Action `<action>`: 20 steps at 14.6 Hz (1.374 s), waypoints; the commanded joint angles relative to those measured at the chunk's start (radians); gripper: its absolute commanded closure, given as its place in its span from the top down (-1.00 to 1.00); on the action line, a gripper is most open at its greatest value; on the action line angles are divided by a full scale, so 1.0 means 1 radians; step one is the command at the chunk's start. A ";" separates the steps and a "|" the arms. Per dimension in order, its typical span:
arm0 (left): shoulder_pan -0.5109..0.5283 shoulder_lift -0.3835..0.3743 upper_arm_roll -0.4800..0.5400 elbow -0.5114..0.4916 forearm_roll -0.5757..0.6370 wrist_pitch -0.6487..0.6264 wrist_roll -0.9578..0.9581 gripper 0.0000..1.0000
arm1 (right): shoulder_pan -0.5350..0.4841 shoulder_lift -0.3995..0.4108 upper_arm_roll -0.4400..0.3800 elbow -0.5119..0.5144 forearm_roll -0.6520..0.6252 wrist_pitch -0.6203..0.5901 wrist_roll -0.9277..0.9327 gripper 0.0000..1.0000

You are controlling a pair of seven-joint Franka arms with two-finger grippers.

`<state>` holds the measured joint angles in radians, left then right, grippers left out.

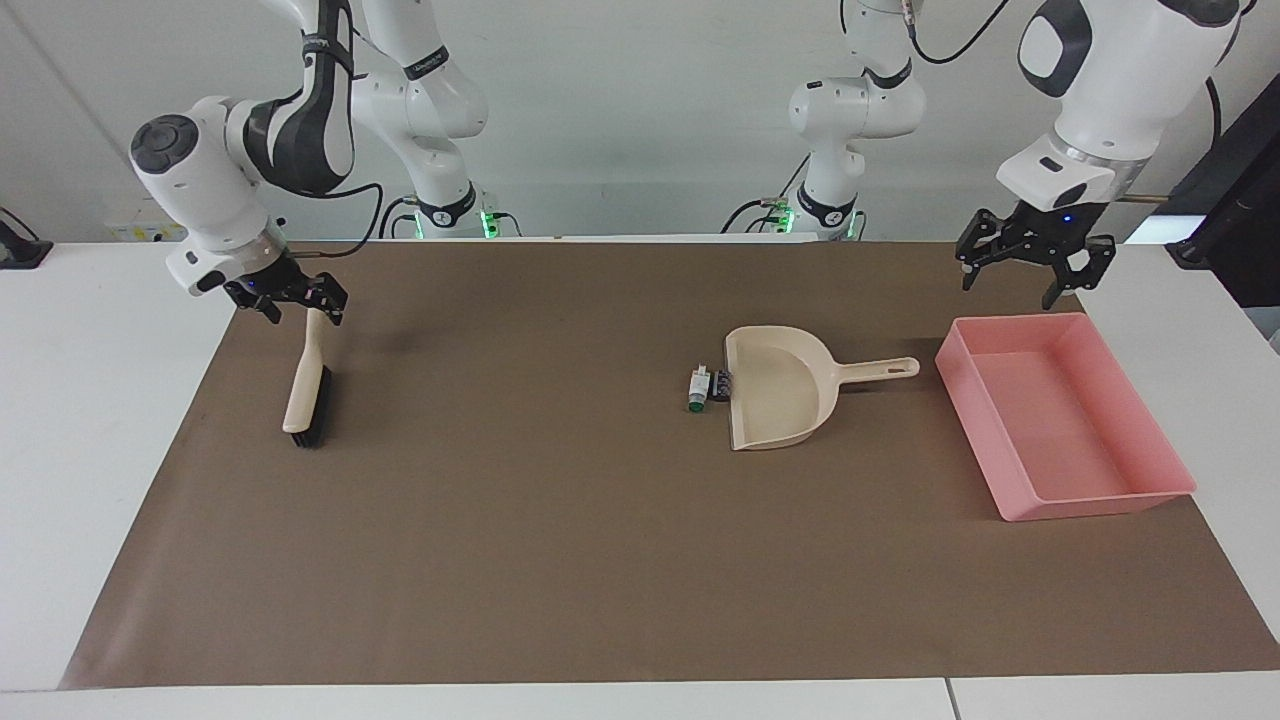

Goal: Clean e-waste and dump in bin
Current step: 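Reach the left gripper to the dustpan handle and grasp it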

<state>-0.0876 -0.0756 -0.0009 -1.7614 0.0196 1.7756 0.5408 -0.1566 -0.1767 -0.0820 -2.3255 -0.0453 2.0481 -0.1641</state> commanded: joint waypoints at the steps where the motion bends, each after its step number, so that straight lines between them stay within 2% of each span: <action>1: -0.046 -0.047 0.010 -0.117 0.010 0.056 0.207 0.98 | -0.050 0.005 0.008 -0.063 0.002 0.067 -0.090 1.00; 5: -0.104 -0.067 0.010 -0.229 0.011 0.151 0.389 0.98 | -0.081 0.005 0.008 -0.117 0.002 0.133 -0.069 1.00; 10: -0.188 -0.058 0.012 -0.377 0.022 0.255 0.462 0.97 | -0.087 0.019 0.008 -0.137 0.002 0.162 -0.028 0.93; 12: -0.211 -0.050 0.010 -0.446 0.103 0.329 0.473 0.96 | -0.106 0.038 0.008 -0.150 0.002 0.176 -0.035 0.85; 14: -0.228 -0.050 0.012 -0.512 0.178 0.378 0.473 0.96 | -0.107 0.045 0.008 -0.144 0.002 0.181 -0.043 0.67; 18: -0.251 -0.006 0.012 -0.569 0.284 0.459 0.450 0.96 | -0.109 0.042 0.008 -0.149 0.002 0.167 -0.073 0.39; 19: -0.251 -0.004 0.012 -0.582 0.302 0.481 0.437 0.96 | -0.109 0.040 0.008 -0.149 0.002 0.164 -0.080 0.26; 20: -0.251 0.014 0.012 -0.587 0.327 0.507 0.423 0.96 | -0.109 0.040 0.008 -0.149 0.002 0.156 -0.081 -0.01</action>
<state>-0.3188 -0.0747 -0.0035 -2.3173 0.2949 2.2210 0.9892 -0.2485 -0.1280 -0.0827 -2.4643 -0.0451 2.2099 -0.2152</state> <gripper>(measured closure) 0.018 0.295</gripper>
